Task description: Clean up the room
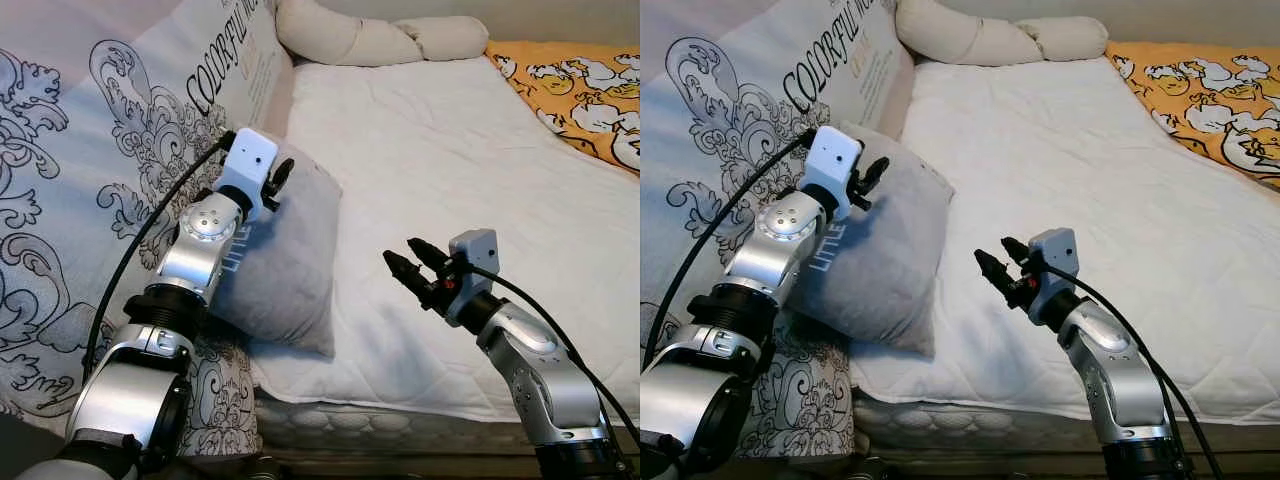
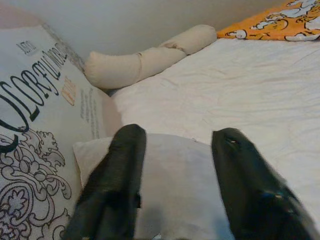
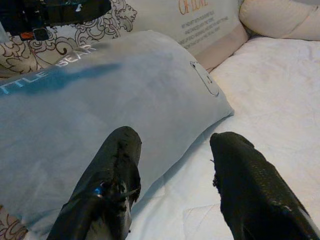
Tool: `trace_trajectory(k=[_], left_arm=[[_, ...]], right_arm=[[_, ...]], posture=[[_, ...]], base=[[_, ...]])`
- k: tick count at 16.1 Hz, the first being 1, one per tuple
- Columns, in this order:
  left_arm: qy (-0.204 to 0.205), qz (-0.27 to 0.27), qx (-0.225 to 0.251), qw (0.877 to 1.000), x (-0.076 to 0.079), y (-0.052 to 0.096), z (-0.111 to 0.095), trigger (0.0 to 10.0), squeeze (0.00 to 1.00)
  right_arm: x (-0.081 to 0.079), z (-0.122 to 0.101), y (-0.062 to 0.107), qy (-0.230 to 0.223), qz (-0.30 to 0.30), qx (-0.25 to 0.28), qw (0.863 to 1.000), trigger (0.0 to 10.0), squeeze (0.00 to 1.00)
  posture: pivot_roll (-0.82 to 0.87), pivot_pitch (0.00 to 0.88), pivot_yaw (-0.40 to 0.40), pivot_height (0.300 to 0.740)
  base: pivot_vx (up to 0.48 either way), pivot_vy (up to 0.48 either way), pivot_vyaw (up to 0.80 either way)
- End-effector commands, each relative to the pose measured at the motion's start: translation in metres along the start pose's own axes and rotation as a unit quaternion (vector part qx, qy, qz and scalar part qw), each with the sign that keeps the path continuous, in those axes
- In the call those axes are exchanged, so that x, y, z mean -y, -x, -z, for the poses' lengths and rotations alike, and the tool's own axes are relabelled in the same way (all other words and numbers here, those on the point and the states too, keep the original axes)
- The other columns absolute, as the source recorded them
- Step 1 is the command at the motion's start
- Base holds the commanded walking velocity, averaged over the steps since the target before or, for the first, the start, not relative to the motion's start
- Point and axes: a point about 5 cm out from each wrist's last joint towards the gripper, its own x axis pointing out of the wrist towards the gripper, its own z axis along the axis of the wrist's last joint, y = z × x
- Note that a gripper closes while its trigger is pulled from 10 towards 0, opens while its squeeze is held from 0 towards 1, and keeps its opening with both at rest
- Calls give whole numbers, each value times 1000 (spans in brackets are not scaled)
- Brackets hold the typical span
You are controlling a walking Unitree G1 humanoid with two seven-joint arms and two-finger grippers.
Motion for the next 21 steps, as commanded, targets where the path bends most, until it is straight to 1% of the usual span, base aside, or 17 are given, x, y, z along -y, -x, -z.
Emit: trace_trajectory(k=[1, 13, 14, 15, 16, 17, 19, 20, 21], left_arm=[[0, -2, 10, 1000, -2, 0, -4, 10000, 1000], [0, -2, 10, 1000, -2, 0, -4, 10000, 1000], [31, -4, 27, 999, -2, 2, -7, 10000, 1000], [66, -34, 13, 997, 6, 30, 19, 10000, 176], [97, -76, -13, 992, 13, 69, 44, 10000, 173], [97, -83, -21, 992, 15, 76, 48, 10000, 173], [96, -86, -20, 991, 14, 77, 50, 10000, 173], [98, -87, -21, 991, 16, 78, 50, 10000, 173], [103, -85, -23, 991, 19, 79, 49, 10000, 176]], right_arm=[[1, -9, -1, 4, 1, 20, 1000, 10000, 0], [1, -9, -1, 4, 1, 20, 1000, 10000, 0], [-1, -9, -2, 5, 10, 29, 1000, 10000, 0], [4, -7, -4, 17, 111, 32, 993, 10000, 0], [10, -4, -4, 27, 228, 38, 973, 10000, 0], [10, -4, -4, 25, 246, 46, 968, 10000, 0], [14, -2, -1, 37, 266, 46, 962, 10000, 0], [15, -2, 0, 24, 270, 51, 961, 10000, 0], [16, -3, 0, 42, 275, 52, 959, 10000, 0]], posture=[[-63, 0, 80, 740], [-63, 0, 80, 740], [-65, 0, 82, 740], [-37, 0, 15, 740], [-39, 0, 14, 740], [-37, 0, 8, 740], [-36, 0, 8, 740], [-34, 0, 10, 740], [-35, 0, 15, 740]], base=[[0, 0, 0], [0, 0, 0], [0, 0, 0], [0, -289, 0], [0, -285, 0], [0, -281, 0], [0, -283, 0], [0, -281, 0], [0, -285, 0]])
